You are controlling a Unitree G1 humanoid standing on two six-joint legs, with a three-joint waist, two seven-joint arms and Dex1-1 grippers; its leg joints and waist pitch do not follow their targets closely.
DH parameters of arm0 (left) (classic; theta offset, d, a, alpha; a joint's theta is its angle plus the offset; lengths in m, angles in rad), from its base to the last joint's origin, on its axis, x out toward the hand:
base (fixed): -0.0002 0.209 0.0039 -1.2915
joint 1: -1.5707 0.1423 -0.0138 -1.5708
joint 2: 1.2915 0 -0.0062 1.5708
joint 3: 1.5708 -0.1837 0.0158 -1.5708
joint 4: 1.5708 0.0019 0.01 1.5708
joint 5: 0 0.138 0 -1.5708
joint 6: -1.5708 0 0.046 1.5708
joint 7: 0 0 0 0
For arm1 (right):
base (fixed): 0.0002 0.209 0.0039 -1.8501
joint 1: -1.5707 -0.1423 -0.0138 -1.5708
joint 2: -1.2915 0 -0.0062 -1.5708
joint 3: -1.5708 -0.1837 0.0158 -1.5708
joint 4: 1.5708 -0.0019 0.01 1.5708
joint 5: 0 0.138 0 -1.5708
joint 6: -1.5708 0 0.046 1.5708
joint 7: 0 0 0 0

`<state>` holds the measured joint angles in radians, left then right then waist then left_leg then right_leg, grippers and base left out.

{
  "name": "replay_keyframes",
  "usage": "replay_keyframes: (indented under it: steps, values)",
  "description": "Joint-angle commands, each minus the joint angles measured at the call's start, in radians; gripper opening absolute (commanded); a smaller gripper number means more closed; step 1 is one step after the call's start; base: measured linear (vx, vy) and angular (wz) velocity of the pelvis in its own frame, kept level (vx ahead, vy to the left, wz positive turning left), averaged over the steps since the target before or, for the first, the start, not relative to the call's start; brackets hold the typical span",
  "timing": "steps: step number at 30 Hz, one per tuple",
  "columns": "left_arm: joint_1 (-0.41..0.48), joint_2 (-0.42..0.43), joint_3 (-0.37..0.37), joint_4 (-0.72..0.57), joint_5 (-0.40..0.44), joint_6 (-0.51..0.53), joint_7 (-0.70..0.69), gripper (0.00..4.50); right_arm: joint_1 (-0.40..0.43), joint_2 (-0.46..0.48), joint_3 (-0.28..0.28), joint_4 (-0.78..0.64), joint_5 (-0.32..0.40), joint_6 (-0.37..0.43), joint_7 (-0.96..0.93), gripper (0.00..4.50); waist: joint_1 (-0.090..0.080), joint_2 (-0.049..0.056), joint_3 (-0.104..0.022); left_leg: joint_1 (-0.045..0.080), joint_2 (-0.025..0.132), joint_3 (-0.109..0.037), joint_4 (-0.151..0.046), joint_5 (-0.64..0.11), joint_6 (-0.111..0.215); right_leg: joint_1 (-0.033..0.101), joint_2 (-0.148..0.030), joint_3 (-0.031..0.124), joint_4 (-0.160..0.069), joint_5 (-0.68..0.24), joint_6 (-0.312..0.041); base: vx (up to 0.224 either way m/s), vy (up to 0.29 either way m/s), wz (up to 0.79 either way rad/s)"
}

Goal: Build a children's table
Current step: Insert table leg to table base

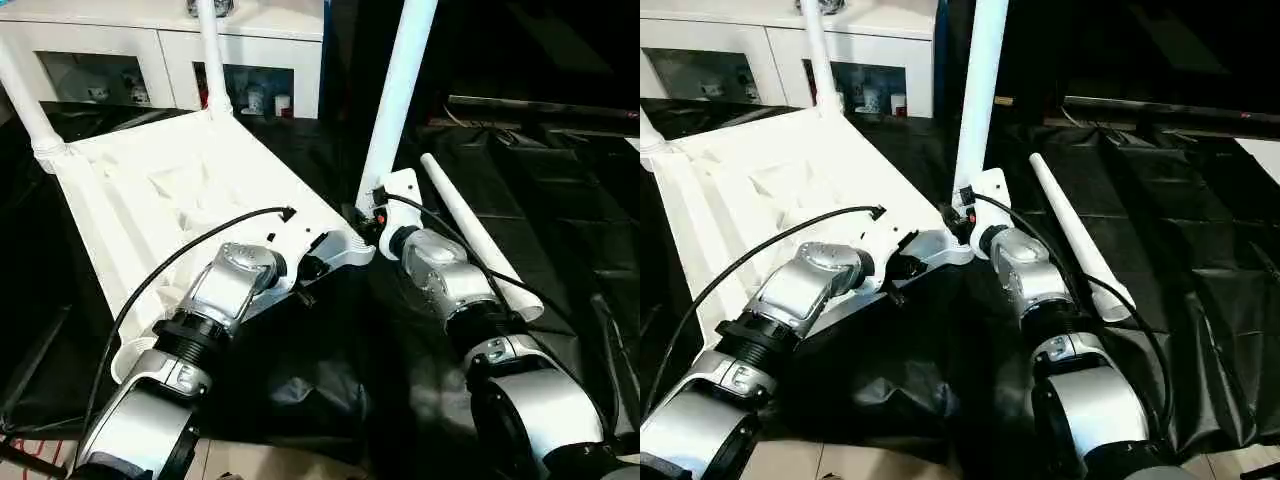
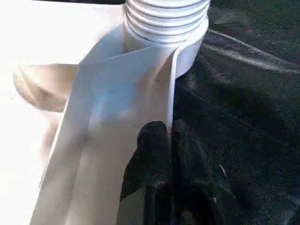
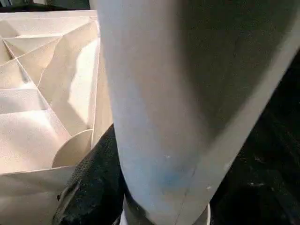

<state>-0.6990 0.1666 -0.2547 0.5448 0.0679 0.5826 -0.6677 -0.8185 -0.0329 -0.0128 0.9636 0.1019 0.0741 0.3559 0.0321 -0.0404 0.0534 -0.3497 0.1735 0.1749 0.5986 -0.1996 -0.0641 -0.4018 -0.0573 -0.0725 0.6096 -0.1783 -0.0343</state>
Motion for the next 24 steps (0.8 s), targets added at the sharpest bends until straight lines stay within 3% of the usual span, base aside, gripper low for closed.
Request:
replay_keyframes:
  steps: [1,8,13,14,18,21,22,23,24]
  values:
    - [-0.061,-0.026,0.022,-0.029,-0.009,-0.017,0.048,0.0,0.034,0.091,0.037,0.085,0.016,0.06,0.072,2.58,0.009,0.016,-0.054,0.002,0.058,-0.028,-0.082,-0.279,0.016,0.044,-0.099,0.057,-0.094,-0.364,-0.186,0.0,0.0,0.0]
    - [-0.058,-0.02,0.02,-0.035,-0.011,-0.026,0.034,0.0,0.022,0.092,0.014,0.077,0.03,0.057,0.105,3.32,0.007,0.019,-0.056,-0.003,0.058,-0.026,-0.081,-0.247,0.027,0.048,-0.099,0.059,-0.088,-0.294,-0.211,0.0,0.0,0.0]
    - [-0.055,-0.014,0.018,-0.038,-0.016,-0.049,0.012,0.0,0.014,0.09,-0.003,0.069,0.037,0.051,0.127,3.56,0.006,0.019,-0.054,-0.001,0.059,-0.026,-0.082,-0.262,0.026,0.046,-0.099,0.058,-0.092,-0.325,-0.205,0.0,0.0,0.0]
    - [-0.055,-0.013,0.018,-0.038,-0.017,-0.049,0.011,0.0,0.014,0.09,-0.004,0.068,0.038,0.051,0.128,3.85,0.006,0.019,-0.054,-0.001,0.059,-0.027,-0.083,-0.263,0.026,0.046,-0.1,0.058,-0.093,-0.332,-0.203,0.0,0.0,0.0]
    - [-0.041,-0.003,0.015,-0.052,-0.031,-0.079,-0.027,0.0,0.018,0.069,0.003,0.015,0.043,0.04,0.183,4.12,0.005,0.02,-0.054,-0.003,0.059,-0.027,-0.083,-0.257,0.031,0.047,-0.1,0.059,-0.092,-0.325,-0.203,0.0,0.0,0.0]
    - [-0.029,0.01,0.008,-0.061,-0.033,-0.103,-0.052,0.0,0.033,0.041,0.026,-0.039,0.025,0.04,0.222,4.41,0.008,0.018,-0.059,-0.006,0.059,-0.024,-0.079,-0.209,0.043,0.051,-0.099,0.06,-0.084,-0.253,-0.218,0.0,0.0,0.0]
    - [-0.021,0.018,0.004,-0.069,-0.033,-0.112,-0.065,0.0,0.043,0.024,0.037,-0.074,0.019,0.045,0.249,4.41,0.014,0.021,-0.062,-0.009,0.06,-0.022,-0.075,-0.148,0.062,0.055,-0.099,0.06,-0.074,-0.164,-0.236,0.0,0.0,0.0]
    - [-0.021,0.018,0.004,-0.069,-0.033,-0.112,-0.065,0.0,0.043,0.024,0.037,-0.074,0.019,0.045,0.249,4.41,0.014,0.021,-0.062,-0.009,0.06,-0.022,-0.075,-0.148,0.062,0.055,-0.099,0.06,-0.074,-0.164,-0.236,0.0,0.0,0.0]
    - [-0.013,0.026,0.003,-0.076,-0.037,-0.112,-0.078,0.0,0.054,0.006,0.048,-0.109,0.014,0.051,0.276,4.41,0.014,0.02,-0.065,-0.012,0.06,-0.022,-0.073,-0.113,0.075,0.056,-0.099,0.06,-0.066,-0.107,-0.253,0.0,0.0,0.0]
